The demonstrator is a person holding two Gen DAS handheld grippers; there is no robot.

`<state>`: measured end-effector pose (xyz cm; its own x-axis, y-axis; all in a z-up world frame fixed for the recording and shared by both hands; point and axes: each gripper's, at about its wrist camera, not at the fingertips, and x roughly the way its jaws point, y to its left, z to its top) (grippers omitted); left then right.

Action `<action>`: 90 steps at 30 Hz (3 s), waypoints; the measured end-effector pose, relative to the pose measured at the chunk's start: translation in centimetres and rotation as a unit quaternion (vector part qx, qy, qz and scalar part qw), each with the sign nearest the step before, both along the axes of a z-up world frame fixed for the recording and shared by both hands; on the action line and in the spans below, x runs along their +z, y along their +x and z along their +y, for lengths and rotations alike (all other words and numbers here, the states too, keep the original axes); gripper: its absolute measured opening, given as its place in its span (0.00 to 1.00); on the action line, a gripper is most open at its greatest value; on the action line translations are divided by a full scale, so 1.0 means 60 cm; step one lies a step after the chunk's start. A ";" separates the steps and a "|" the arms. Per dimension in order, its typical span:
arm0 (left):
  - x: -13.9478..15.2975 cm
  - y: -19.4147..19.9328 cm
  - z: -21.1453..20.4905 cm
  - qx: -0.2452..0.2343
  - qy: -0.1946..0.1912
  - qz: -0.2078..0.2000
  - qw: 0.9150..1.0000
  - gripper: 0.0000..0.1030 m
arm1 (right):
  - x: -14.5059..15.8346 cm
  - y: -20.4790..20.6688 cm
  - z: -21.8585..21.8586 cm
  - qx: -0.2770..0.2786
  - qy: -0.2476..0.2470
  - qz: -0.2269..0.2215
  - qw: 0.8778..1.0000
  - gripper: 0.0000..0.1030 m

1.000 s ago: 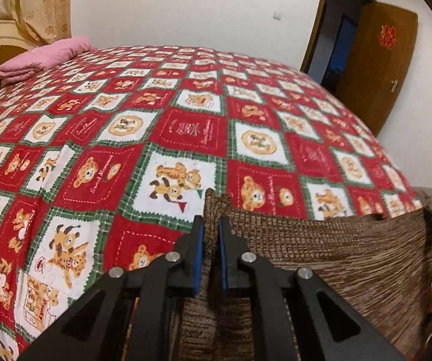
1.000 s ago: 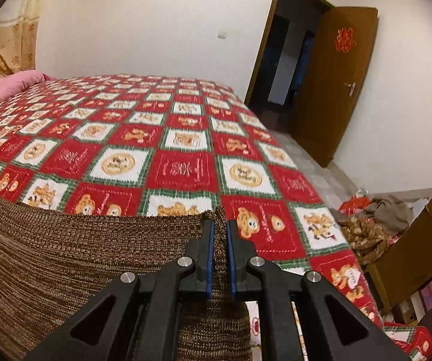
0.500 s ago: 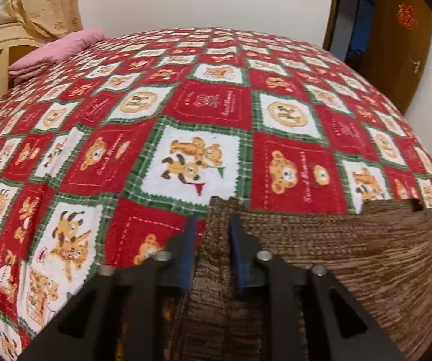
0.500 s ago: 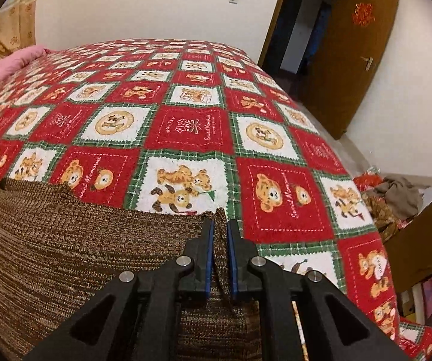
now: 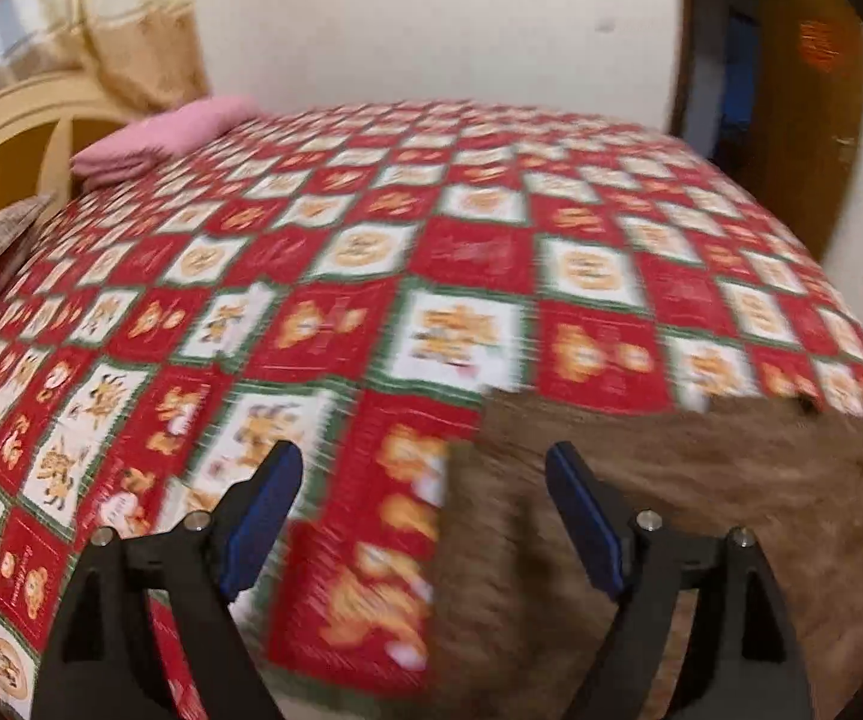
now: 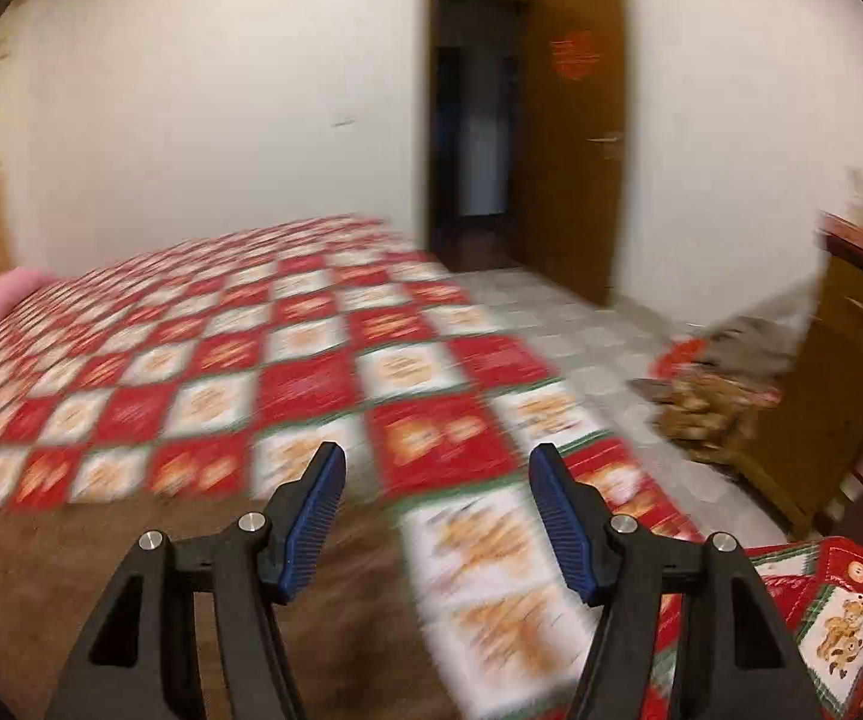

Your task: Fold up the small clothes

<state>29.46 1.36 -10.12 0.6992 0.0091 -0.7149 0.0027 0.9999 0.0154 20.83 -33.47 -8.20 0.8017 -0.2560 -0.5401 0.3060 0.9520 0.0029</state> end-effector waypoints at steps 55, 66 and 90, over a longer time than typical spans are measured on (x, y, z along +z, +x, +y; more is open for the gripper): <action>-0.097 -0.220 0.081 0.012 -0.369 0.006 0.929 0.81 | -0.136 -0.141 0.277 0.178 0.065 0.071 0.979 0.52; -0.101 -0.170 0.105 0.023 -0.358 -0.007 0.933 0.82 | -0.136 -0.139 0.285 0.174 0.048 0.076 0.981 0.52; -0.100 -0.143 0.073 -0.026 -0.347 0.032 0.937 0.21 | -0.103 -0.119 0.339 0.230 0.096 0.062 0.967 0.27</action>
